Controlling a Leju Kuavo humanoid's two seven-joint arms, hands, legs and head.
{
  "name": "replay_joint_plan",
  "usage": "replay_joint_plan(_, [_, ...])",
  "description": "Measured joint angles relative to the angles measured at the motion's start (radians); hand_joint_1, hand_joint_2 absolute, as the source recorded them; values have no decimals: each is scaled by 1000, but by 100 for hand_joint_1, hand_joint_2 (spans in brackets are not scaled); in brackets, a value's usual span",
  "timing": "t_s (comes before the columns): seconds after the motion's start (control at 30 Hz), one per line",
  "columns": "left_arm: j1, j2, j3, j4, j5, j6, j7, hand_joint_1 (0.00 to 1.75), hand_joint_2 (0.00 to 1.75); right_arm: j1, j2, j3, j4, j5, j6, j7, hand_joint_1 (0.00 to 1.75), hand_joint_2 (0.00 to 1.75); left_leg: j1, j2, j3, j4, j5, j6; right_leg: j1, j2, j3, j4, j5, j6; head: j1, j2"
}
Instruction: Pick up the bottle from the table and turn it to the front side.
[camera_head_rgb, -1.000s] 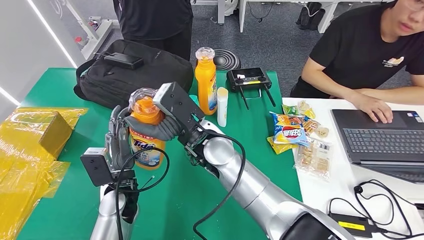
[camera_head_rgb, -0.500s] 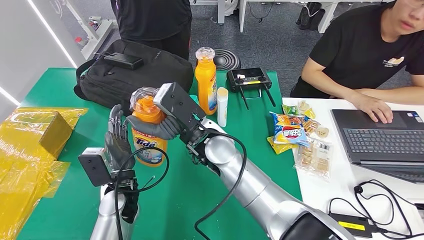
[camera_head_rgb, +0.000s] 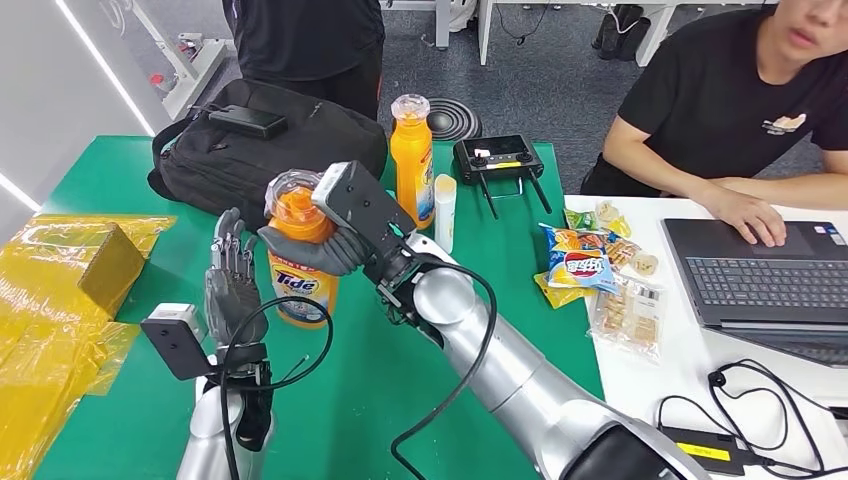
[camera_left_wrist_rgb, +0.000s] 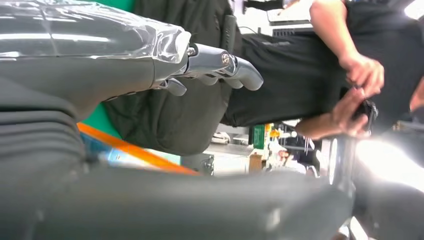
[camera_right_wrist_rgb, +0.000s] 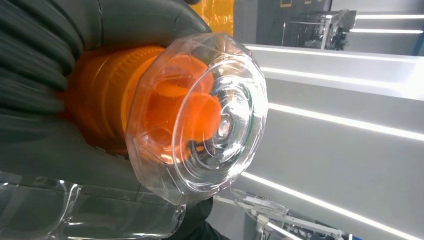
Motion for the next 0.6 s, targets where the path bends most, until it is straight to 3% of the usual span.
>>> replay_joint_plan(0.6, [1, 23, -54, -26, -209, -107, 14, 0, 175, 0, 0, -42, 1, 24, 14, 3, 175, 175, 0, 0, 0, 0, 0, 0, 0, 0, 0, 0, 0, 0, 0, 0])
